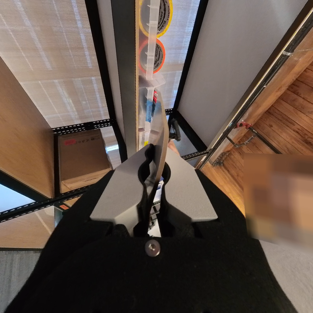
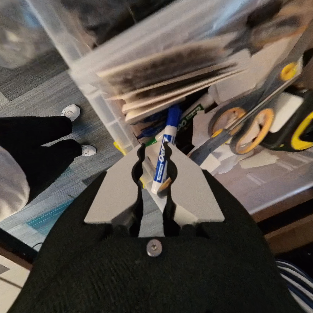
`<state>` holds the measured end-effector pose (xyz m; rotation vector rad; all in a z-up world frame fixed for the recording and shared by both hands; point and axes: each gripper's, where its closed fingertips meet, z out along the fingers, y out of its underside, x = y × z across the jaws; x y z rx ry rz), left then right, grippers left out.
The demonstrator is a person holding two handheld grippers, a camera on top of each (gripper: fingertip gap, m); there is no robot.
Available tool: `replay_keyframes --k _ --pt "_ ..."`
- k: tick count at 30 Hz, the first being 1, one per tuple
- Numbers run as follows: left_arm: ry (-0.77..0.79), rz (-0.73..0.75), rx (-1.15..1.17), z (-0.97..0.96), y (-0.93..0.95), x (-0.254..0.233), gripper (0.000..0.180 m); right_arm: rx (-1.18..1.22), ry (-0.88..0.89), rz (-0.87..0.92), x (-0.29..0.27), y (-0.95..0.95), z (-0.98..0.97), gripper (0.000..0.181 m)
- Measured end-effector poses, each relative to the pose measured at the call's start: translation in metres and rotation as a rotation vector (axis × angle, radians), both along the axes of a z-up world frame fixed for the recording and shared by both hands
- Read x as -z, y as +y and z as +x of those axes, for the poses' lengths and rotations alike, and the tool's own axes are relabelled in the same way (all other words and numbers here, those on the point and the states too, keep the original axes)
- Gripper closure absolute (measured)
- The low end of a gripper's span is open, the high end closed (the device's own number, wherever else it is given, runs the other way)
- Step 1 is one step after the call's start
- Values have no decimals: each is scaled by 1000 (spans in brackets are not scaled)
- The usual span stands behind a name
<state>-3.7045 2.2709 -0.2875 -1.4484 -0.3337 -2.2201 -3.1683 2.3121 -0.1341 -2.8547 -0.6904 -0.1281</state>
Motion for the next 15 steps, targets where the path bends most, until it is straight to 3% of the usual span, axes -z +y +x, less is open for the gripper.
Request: replay_keyframes --k 2,4,7,15 --pt "-3 -4 6 1 7 -1 176 46 -68 -11 14 -4 16 154" --pt "7 1 20 4 12 -1 177 52 -117 -15 21 -8 24 164" --pt "36 3 47 9 22 3 177 51 -129 1 18 -11 23 164" --pt "90 -53 188 58 38 29 177 288 29 602 -87 -111 12 165"
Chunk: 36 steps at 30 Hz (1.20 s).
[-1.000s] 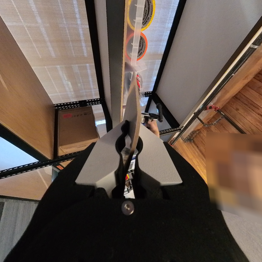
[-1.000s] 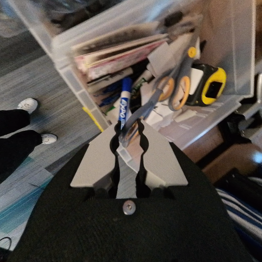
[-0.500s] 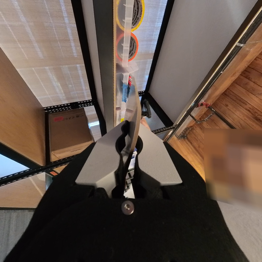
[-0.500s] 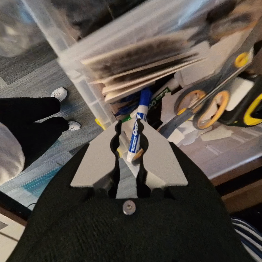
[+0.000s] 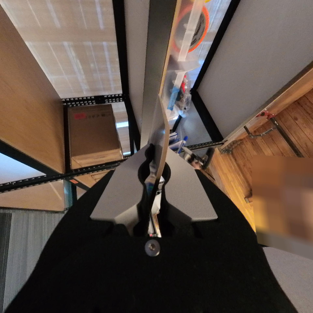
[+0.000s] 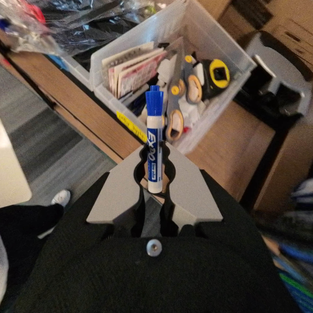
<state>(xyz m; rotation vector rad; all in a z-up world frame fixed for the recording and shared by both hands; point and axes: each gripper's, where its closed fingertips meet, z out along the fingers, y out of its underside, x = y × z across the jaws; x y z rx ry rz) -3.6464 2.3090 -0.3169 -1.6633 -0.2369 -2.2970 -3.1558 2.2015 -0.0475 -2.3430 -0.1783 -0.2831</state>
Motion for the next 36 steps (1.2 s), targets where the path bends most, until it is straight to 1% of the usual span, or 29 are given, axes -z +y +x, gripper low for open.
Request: replay_keyframes --k 1,3,6,11,13,15,18,20,22,26,29,32,34,36 --pt "4 -6 24 11 -2 3 177 32 28 51 -2 -36 -1 165" --pt "8 -11 77 38 -11 5 177 110 79 110 12 -118 -2 165" --pt "26 -12 166 91 -35 10 177 322 130 136 58 -259 3 165" --pt "79 9 344 207 -114 16 177 688 412 214 152 -495 -19 165" --pt "102 8 421 257 -161 19 177 811 512 290 179 -582 -28 165" --pt "133 0 487 307 -213 25 176 939 567 333 201 -668 -34 165" --pt "155 -42 587 387 -298 33 177 1132 572 330 226 -795 -44 164" --pt "154 -72 653 445 -358 34 177 1244 578 357 233 -867 -48 164" --pt "136 -72 729 506 -420 31 177 1313 610 435 234 -922 -47 165" --pt "99 -85 896 636 -551 28 178 1461 582 511 255 -1017 -25 164" --pt "100 -88 1051 732 -659 32 178 1528 610 610 273 -1070 10 164" --pt "101 -76 1200 829 -772 39 178 1611 605 630 297 -1119 54 165" --pt "89 -73 1297 893 -849 40 177 1659 605 687 307 -1152 86 164" --pt "123 -103 1377 956 -924 42 176 1748 616 758 316 -1186 116 163"
